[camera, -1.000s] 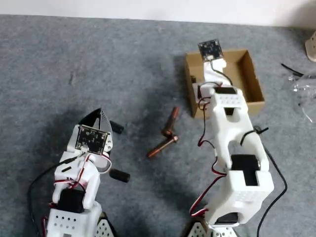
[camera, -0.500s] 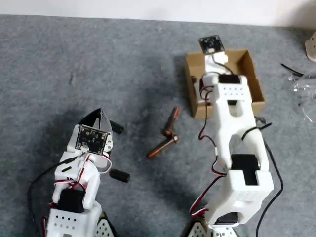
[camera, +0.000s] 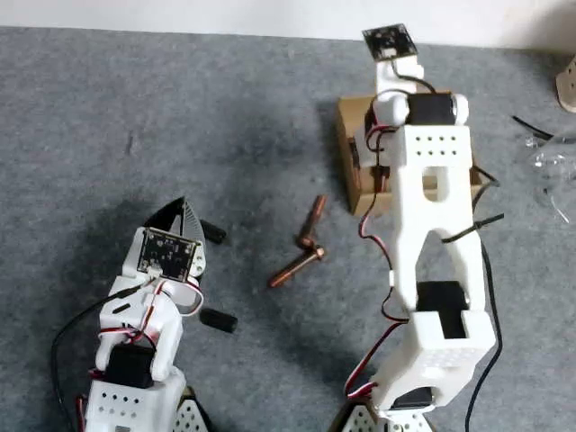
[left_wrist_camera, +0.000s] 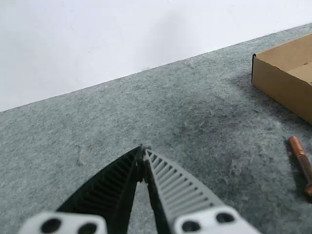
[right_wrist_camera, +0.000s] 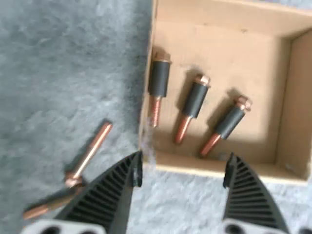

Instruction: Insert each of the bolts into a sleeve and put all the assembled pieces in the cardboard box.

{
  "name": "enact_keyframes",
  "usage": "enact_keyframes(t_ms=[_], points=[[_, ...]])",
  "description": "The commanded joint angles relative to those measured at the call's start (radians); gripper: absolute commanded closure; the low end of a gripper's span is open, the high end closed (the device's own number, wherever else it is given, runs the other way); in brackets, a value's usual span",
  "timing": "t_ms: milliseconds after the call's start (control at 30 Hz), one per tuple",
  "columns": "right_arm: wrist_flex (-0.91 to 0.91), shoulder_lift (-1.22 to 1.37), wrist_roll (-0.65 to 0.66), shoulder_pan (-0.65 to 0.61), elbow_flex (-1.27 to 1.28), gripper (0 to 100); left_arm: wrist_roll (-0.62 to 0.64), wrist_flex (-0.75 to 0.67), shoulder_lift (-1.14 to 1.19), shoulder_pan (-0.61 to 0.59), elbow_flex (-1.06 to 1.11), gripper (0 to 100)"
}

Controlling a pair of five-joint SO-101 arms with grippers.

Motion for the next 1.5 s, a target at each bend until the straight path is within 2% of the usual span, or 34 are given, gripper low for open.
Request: enact_keyframes(t_ms=[0, 133, 267, 433, 633, 800, 867, 1100, 1333, 1467], points=[[0.124, -0.028, -0.043, -0.056, -0.151, 76.1, -0.002, 0.006, -0.015, -0.007, 0.019, 99], [0.242, -0.028, -0.064, -0.136, -0.306, 76.1, -0.002, 0.006, -0.015, -0.007, 0.019, 99], [0.246, -0.088, -0.072, -0.194, -0.375, 76.1, -0.002, 0.006, -0.015, -0.008, 0.019, 99], [0.243, -0.249, -0.098, -0.254, -0.255, 76.1, -0.002, 0.006, -0.015, -0.008, 0.019, 99], [0.219, -0.464, -0.092, -0.355, 0.047, 76.1, -0.002, 0.006, -0.015, -0.008, 0.019, 99], [0.05, -0.659, -0.089, -0.361, 0.407, 76.1, -0.002, 0.006, -0.015, -0.01, 0.019, 99], [-0.036, -0.736, -0.049, -0.364, 0.572, 76.1, -0.002, 0.005, -0.015, -0.015, 0.019, 99], [-0.387, -0.957, -0.02, -0.366, 1.092, 76.1, 0.005, 0.005, -0.015, -0.042, 0.019, 99], [-0.642, -1.007, -0.02, -0.367, 1.383, 76.1, 0.005, 0.005, -0.015, -0.047, 0.019, 99], [-0.716, -1.007, -0.02, -0.427, 1.468, 76.1, 0.005, 0.005, -0.016, -0.047, 0.019, 99]])
